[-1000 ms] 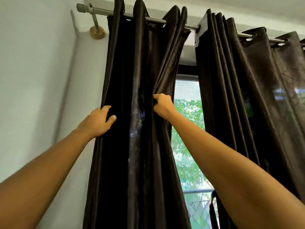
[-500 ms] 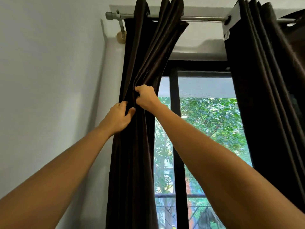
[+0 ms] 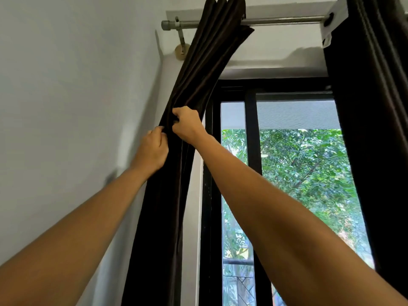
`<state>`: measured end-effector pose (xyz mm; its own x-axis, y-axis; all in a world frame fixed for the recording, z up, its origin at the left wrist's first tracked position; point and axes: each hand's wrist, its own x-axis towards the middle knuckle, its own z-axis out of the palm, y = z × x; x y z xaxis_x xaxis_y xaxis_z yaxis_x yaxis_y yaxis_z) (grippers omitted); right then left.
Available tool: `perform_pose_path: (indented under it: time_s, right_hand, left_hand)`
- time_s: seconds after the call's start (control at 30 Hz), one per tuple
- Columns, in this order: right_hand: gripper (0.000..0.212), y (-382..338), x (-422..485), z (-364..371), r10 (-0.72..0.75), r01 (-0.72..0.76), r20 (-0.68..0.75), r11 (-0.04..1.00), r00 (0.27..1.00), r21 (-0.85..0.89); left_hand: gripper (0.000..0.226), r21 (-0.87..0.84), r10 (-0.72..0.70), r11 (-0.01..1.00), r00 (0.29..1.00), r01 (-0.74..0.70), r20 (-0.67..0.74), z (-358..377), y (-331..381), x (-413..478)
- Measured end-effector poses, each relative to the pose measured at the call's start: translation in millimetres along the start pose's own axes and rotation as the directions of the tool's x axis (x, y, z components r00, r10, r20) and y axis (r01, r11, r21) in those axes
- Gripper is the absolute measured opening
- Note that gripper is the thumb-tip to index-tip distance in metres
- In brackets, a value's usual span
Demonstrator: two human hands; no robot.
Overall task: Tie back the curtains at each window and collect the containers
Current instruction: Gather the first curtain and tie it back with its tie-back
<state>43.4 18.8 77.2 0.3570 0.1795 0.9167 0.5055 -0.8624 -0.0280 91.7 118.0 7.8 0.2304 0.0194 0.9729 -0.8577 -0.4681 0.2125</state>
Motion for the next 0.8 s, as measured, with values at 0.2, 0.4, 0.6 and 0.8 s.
perform_pose_path:
  time_s: [0.2,0.4,0.6,0.8]
  right_hand:
    - [0.005,22.6,-22.4,-17.7,0.023,-0.02,0.04,0.998,0.999,-0.065]
    - [0.069,40.4,-49.5,-31.8,0.077,-0.077,-0.007,0.996,0.997,-0.047]
    - [0.062,68.6,-79.2,-47.7,0.057,-0.065,-0.064,0.99,0.996,-0.125]
    - [0.02,82.1,-102.3,-55.8,0.14,-0.158,-0.151,0.981,0.979,-0.111]
  left_hand:
    - [0.041,-0.026,-0.02,0.999,0.997,0.022,0.08,18.8,15.1,-9.8]
    - [0.051,-0.029,-0.071,0.997,0.995,0.073,0.075,45.4,38.1,-24.4]
    - [0.062,0.027,-0.055,0.998,0.993,0.053,0.106,50.8,48.8,-36.8]
    - [0.066,0.055,-0.074,0.996,0.98,0.065,0.182,62.2,48.9,-56.4]
